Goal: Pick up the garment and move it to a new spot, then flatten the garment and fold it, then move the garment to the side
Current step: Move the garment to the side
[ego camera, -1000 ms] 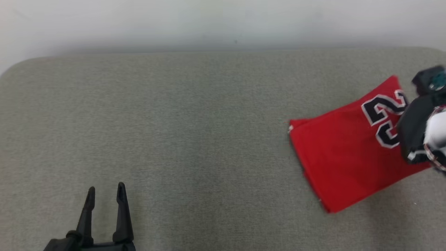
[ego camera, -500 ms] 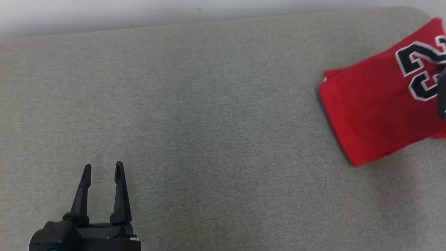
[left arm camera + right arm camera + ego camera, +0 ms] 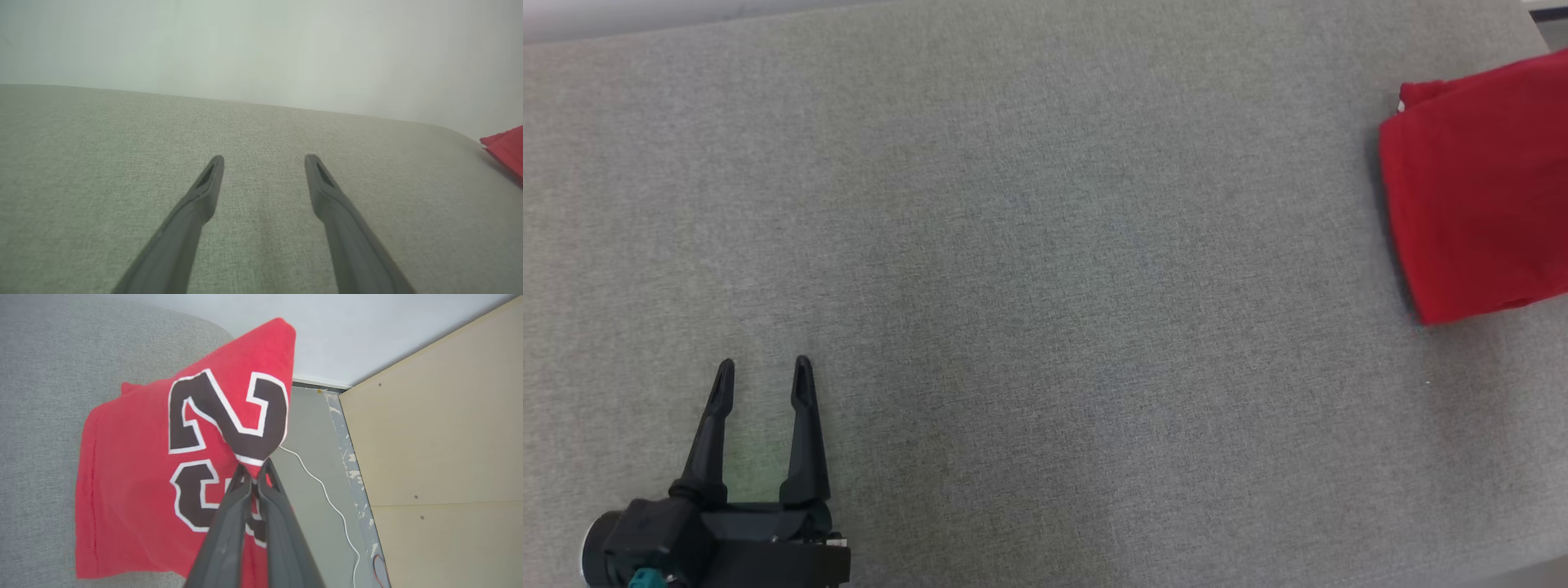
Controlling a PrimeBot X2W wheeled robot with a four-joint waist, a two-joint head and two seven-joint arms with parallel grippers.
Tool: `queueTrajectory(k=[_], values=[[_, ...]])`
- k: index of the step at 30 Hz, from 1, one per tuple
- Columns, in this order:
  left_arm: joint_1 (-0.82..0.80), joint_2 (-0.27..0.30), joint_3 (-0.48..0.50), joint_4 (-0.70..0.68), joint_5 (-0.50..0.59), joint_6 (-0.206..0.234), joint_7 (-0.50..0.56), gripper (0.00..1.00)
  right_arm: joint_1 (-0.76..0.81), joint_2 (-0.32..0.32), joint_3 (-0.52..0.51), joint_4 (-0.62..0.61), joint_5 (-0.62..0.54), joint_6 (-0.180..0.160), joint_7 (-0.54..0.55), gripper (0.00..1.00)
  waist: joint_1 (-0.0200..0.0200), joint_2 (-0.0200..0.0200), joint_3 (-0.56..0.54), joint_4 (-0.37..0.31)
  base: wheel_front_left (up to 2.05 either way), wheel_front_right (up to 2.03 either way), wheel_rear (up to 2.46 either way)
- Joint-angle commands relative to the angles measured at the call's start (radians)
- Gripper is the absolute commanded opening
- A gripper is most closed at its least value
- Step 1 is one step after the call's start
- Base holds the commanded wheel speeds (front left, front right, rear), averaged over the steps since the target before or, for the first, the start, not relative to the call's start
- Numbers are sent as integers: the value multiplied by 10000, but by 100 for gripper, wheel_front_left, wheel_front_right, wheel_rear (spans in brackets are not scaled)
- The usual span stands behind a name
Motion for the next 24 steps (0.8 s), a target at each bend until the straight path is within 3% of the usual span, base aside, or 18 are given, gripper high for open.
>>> queueTrajectory(k=[1,5,15,20,23,24], values=[[-167,-1,4,-54,165,-25,-28,100,-17,-128,-215,170,-171,-26,-361,0,-1,-2,195,-72,0,0,0],[-206,17,-13,-96,304,-70,-28,100,-101,-100,-725,645,-389,-26,-952,0,-1,-2,389,-44,0,0,0],[-284,355,19,-445,640,-94,-26,100,-236,753,-2953,1941,-1835,-26,-2216,0,-1,-2,850,-34,0,0,0],[-300,445,-93,-753,556,-100,-28,100,-180,1310,-3166,1850,-2136,-27,-2538,0,-1,-2,855,-126,0,0,0],[-333,491,-167,-887,435,-89,-28,100,-63,1618,-3051,1729,-2343,-27,-2620,100,-1,-2,833,-192,0,0,0],[-344,517,-165,-944,399,-89,-28,100,-20,1637,-3014,1670,-2408,-27,-2624,100,-1,-2,820,-208,0,0,0]])
